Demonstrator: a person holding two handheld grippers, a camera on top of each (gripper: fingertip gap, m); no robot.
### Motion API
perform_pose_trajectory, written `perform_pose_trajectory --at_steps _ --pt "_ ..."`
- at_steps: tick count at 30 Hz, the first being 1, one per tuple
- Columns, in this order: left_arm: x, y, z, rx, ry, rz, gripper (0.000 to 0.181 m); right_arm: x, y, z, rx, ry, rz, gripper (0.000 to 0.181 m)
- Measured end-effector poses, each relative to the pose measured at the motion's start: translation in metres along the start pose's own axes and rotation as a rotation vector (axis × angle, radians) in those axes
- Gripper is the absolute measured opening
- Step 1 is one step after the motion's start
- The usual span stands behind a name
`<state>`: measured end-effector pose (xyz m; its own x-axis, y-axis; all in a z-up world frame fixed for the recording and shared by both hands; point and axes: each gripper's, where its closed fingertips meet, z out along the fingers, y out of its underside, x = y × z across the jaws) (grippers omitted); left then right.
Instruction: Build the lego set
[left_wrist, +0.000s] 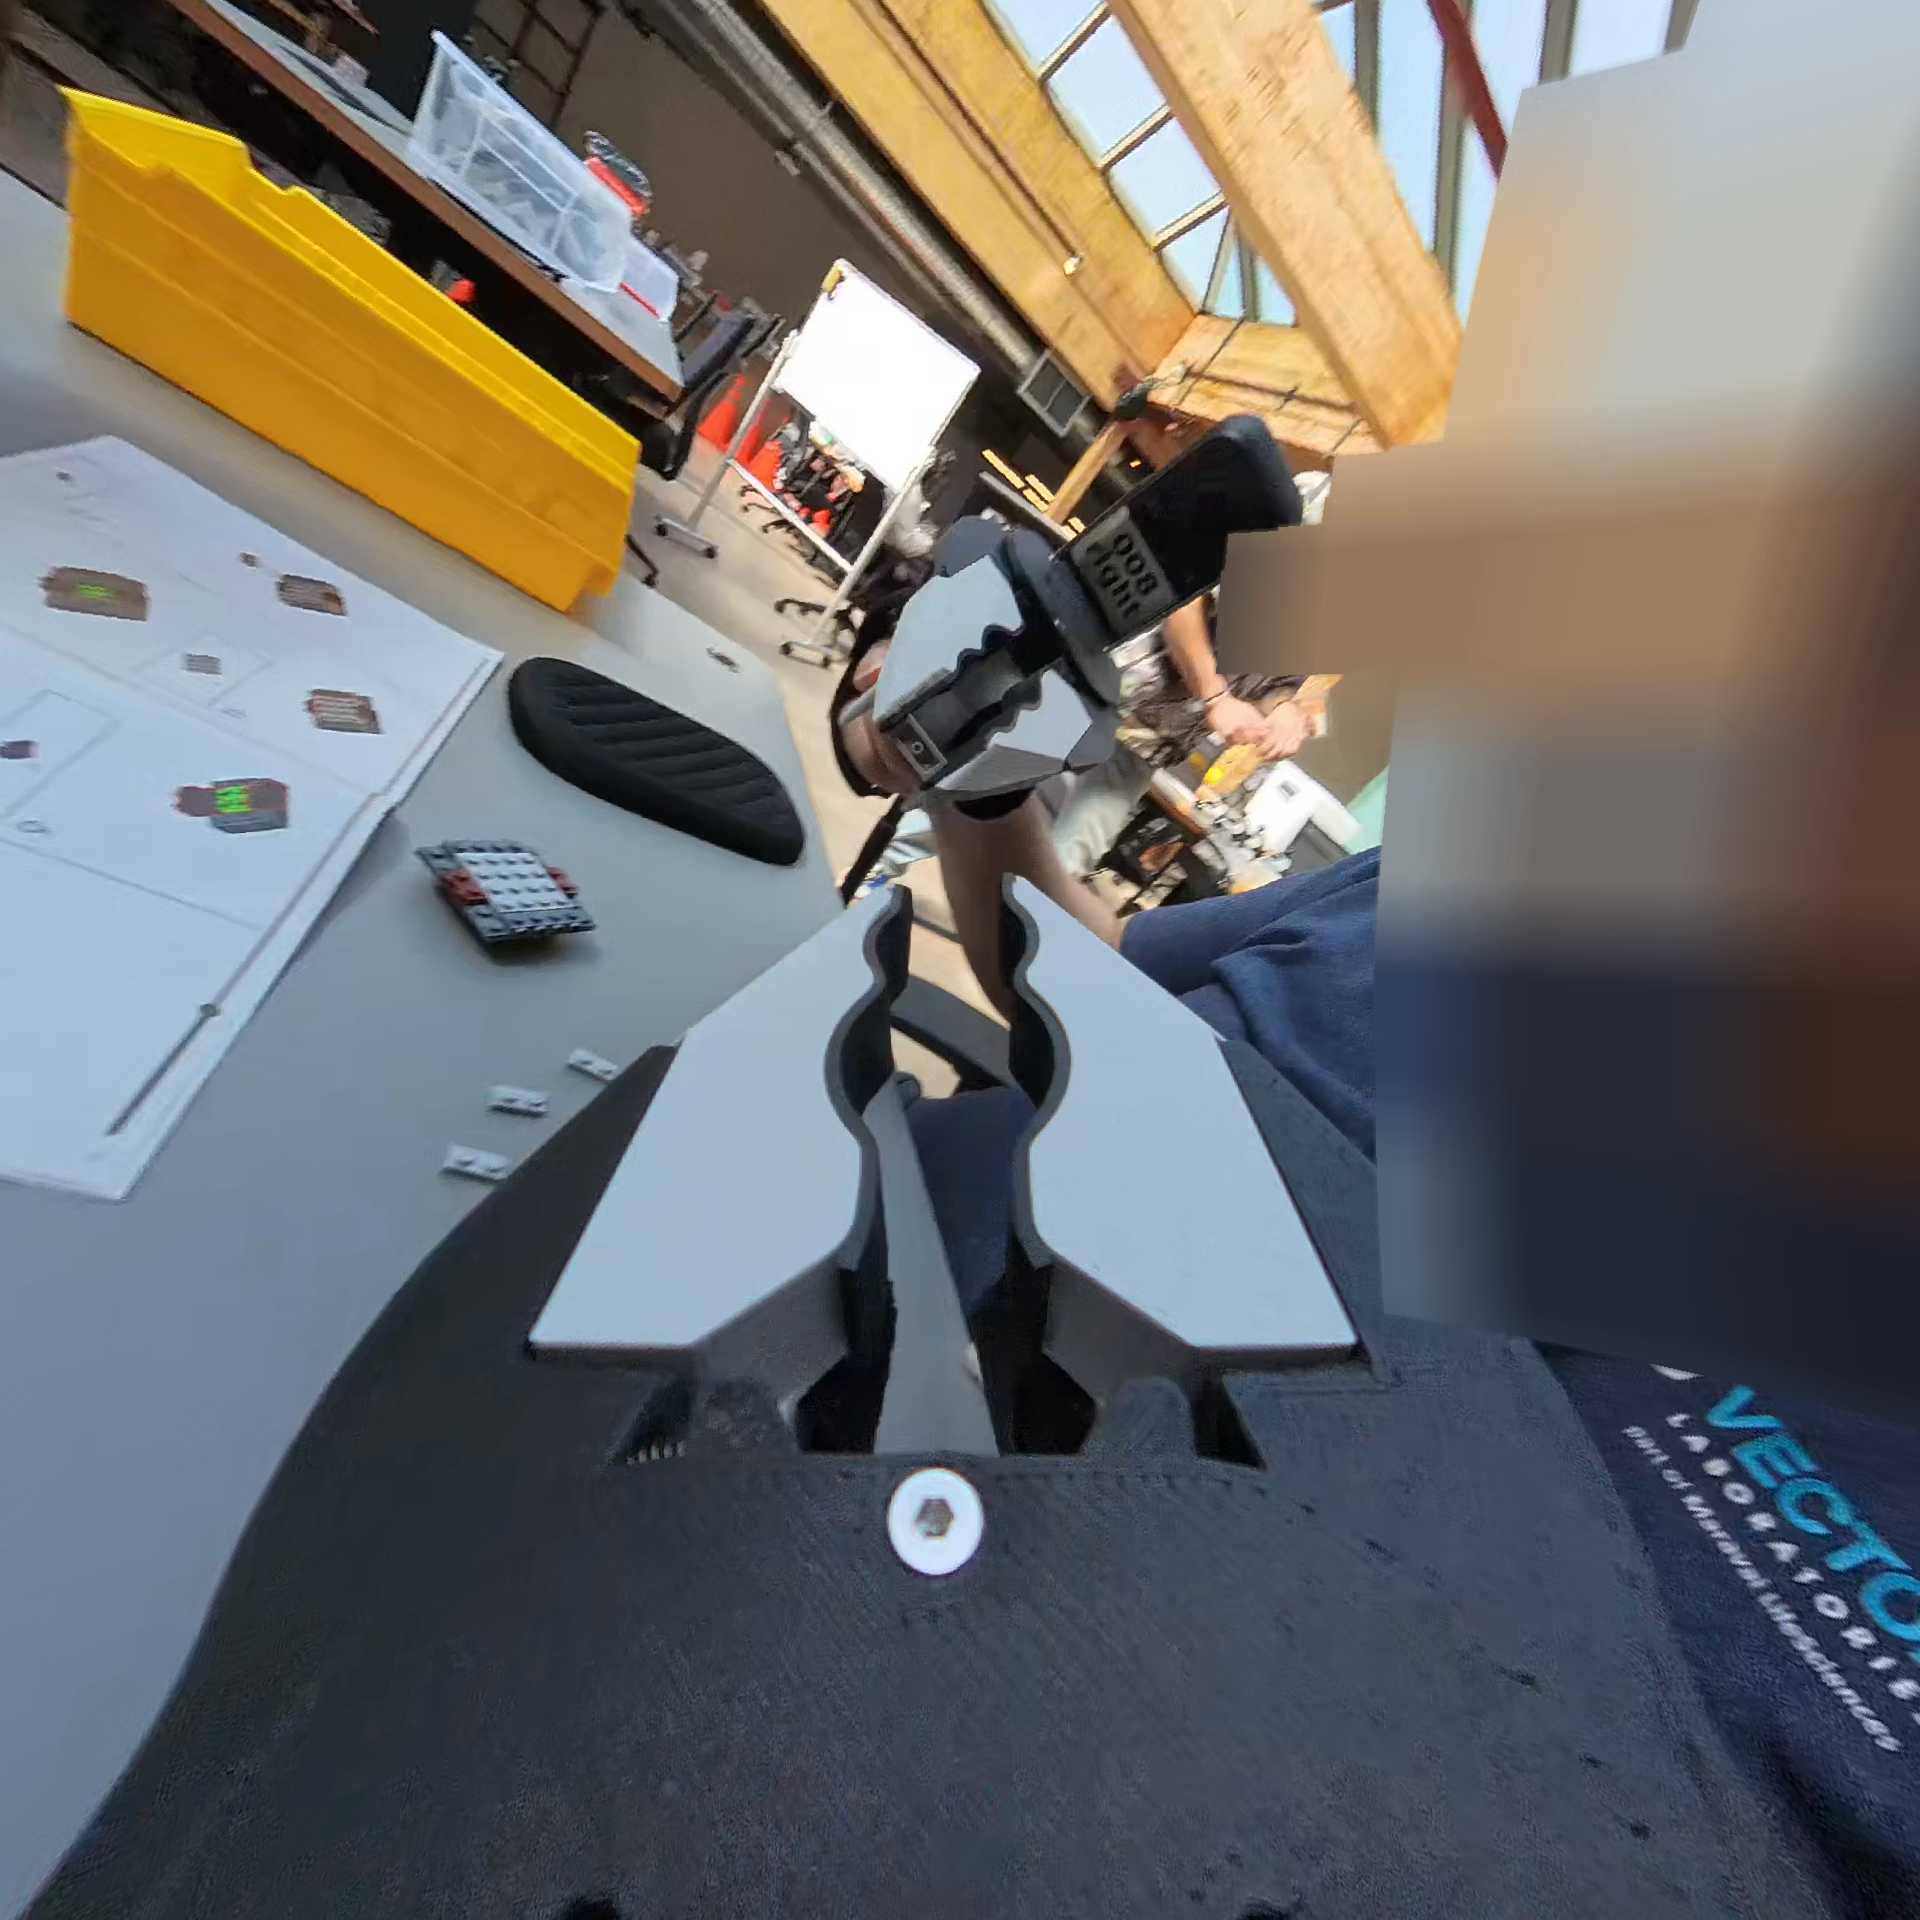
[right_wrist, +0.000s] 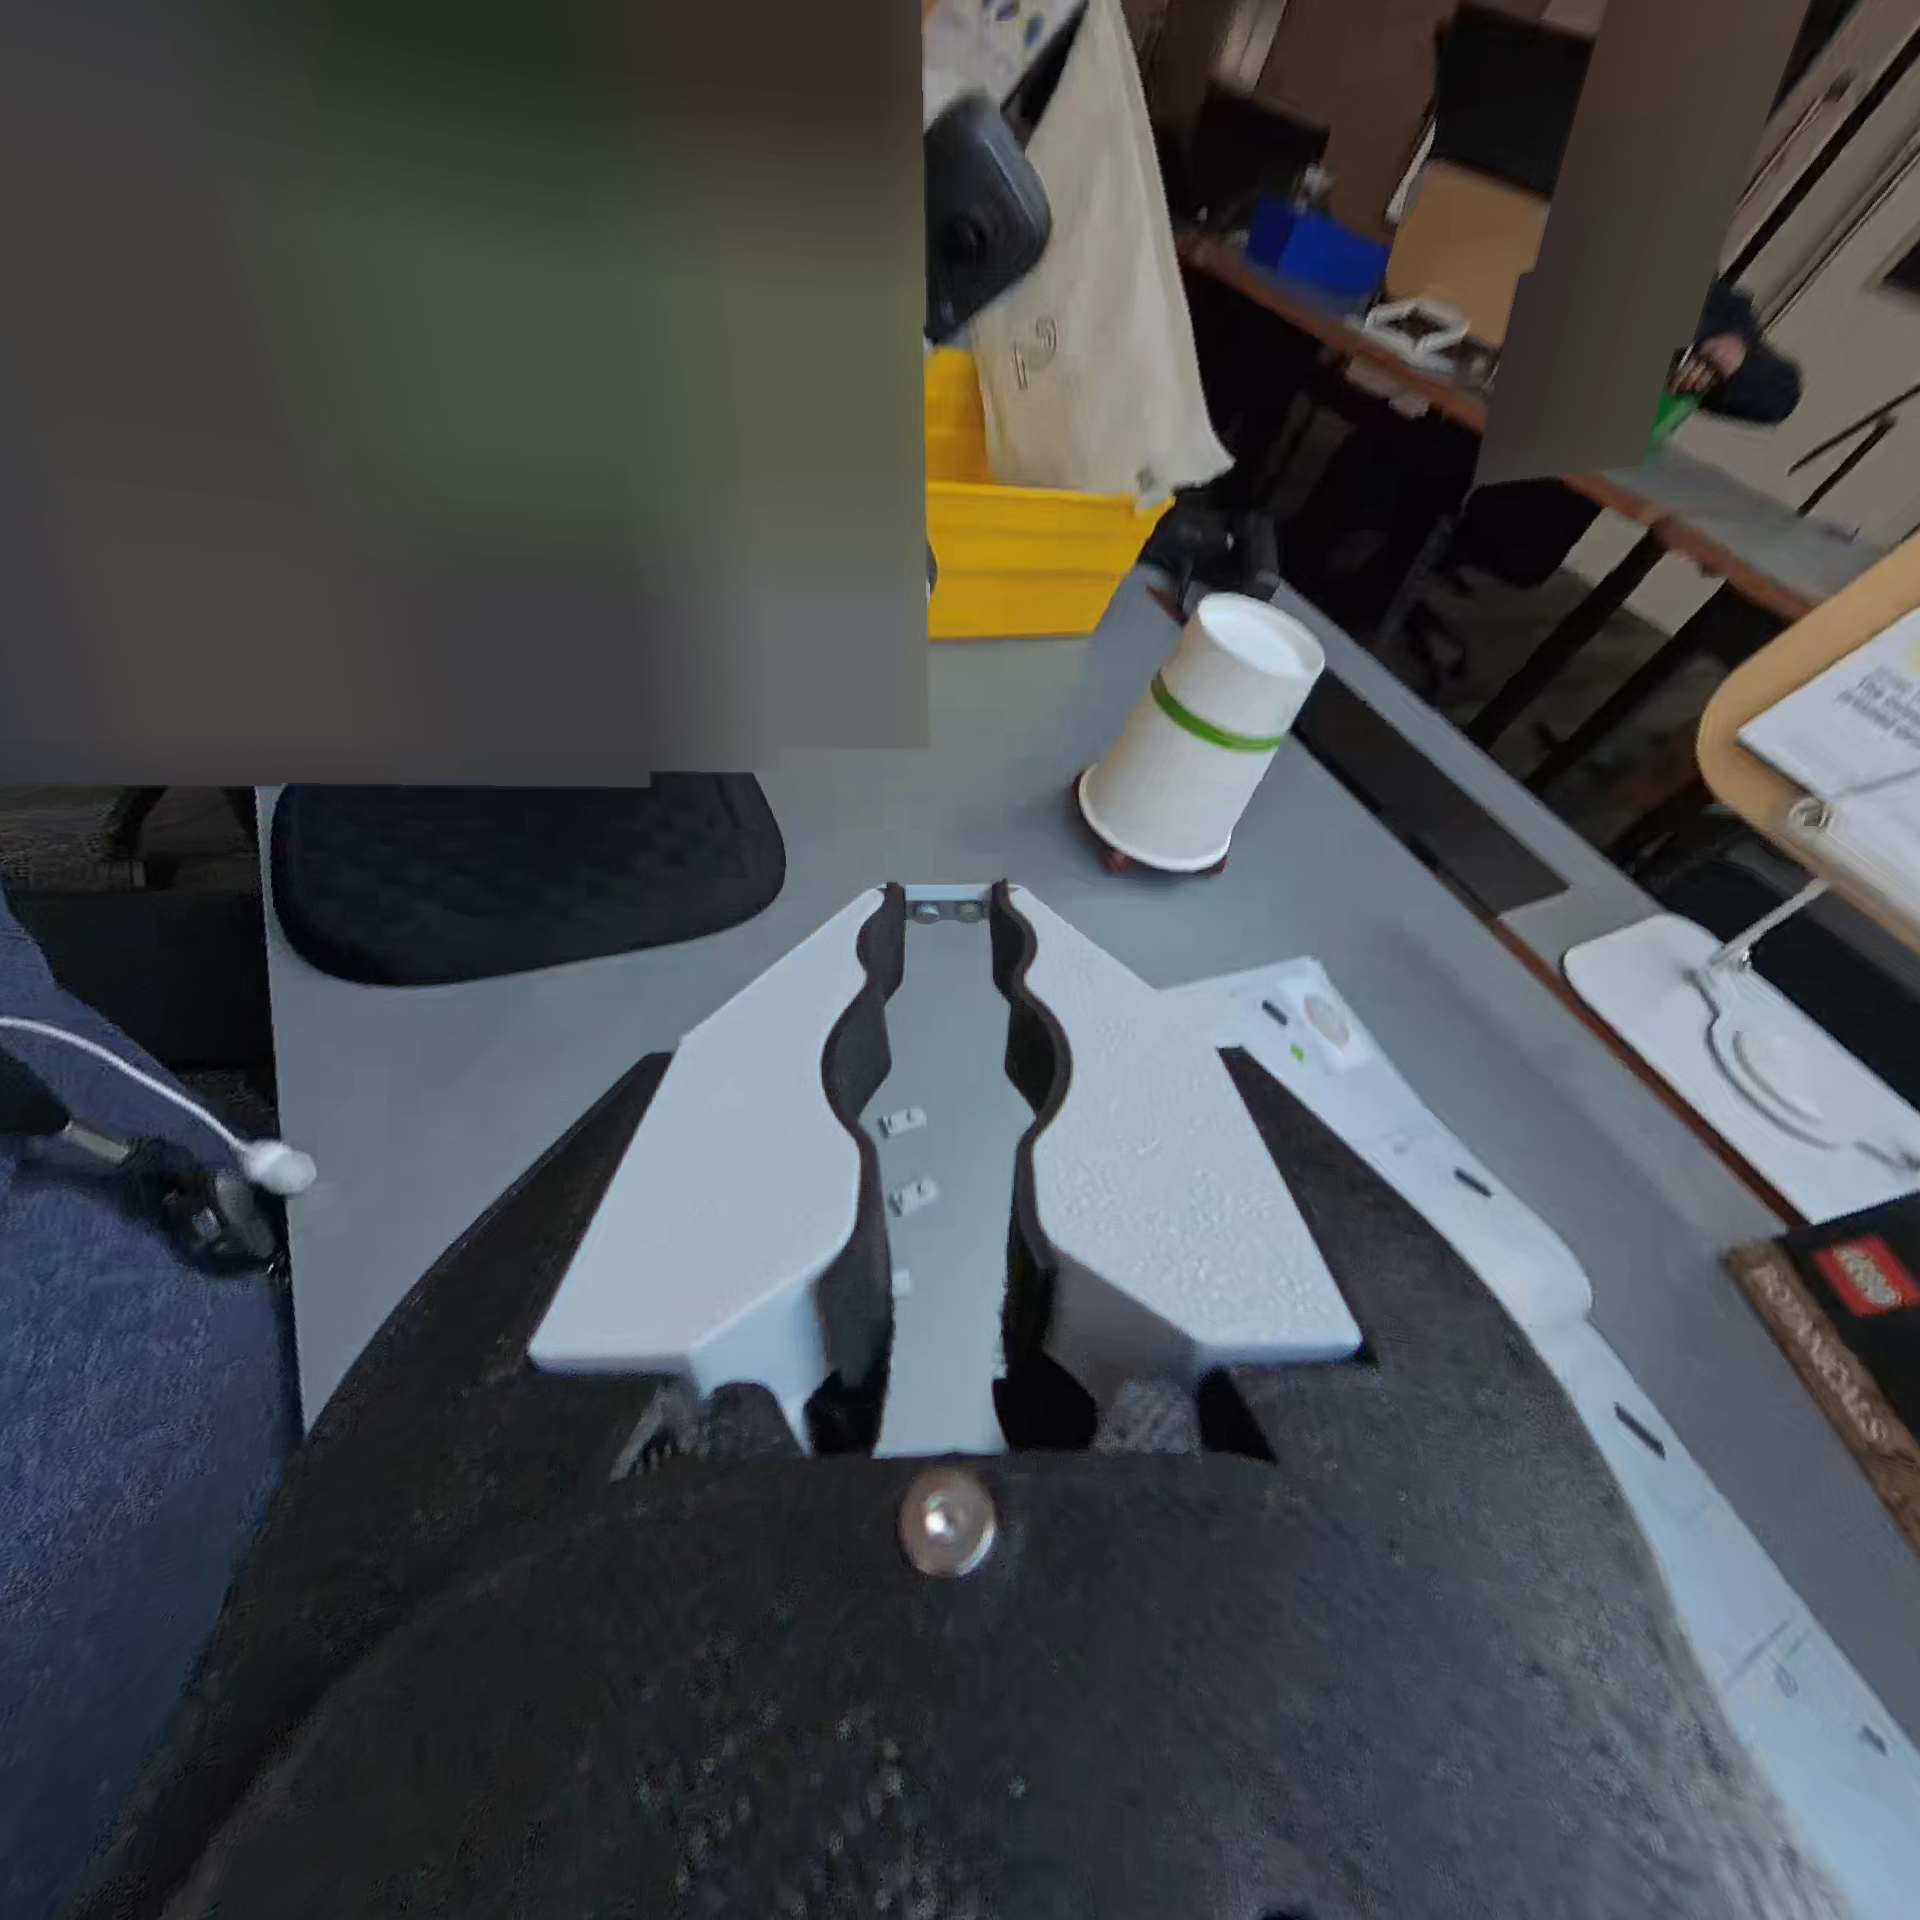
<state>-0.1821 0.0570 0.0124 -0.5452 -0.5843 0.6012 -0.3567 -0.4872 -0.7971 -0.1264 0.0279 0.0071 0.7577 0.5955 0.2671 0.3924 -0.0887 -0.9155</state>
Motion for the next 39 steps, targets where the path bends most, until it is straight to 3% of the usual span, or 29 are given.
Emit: perform_pose_trajectory --at_steps 3,5,8,10,15,27,33,37,39 --pt "-0.047 0.022 -0.013 -0.104 -0.297 0.200 0.022 0.008 0.041 -0.008 -0.131 0.045 0.055 0.015" --pt "-0.066 0.029 -0.016 -0.089 -0.363 0.202 0.022 0.001 0.055 -0.009 -0.158 0.018 0.098 0.015" --pt "-0.074 0.035 -0.010 -0.074 -0.324 0.079 0.022 -0.003 0.068 -0.005 -0.195 -0.002 0.139 0.016" --pt "-0.088 0.044 -0.012 -0.113 -0.372 0.046 0.022 -0.001 0.075 0.000 -0.241 -0.013 0.140 0.016" --pt "-0.096 0.054 -0.009 -0.124 -0.373 -0.003 0.021 0.010 0.070 0.012 -0.330 -0.047 0.144 0.015" --pt "-0.100 0.048 -0.019 -0.066 -0.357 -0.095 0.015 0.009 0.091 0.036 -0.533 -0.114 0.294 0.015" --pt "-0.100 0.049 -0.019 -0.078 -0.368 -0.079 0.014 -0.001 0.108 0.019 -0.693 -0.143 0.409 0.016" --pt "-0.100 0.047 -0.021 -0.096 -0.392 -0.057 0.012 0.007 0.115 -0.009 -0.831 -0.065 0.412 0.016" --pt "-0.100 0.048 -0.024 -0.146 -0.445 0.005 0.014 -0.005 0.121 -0.028 -0.894 -0.102 0.476 0.016"
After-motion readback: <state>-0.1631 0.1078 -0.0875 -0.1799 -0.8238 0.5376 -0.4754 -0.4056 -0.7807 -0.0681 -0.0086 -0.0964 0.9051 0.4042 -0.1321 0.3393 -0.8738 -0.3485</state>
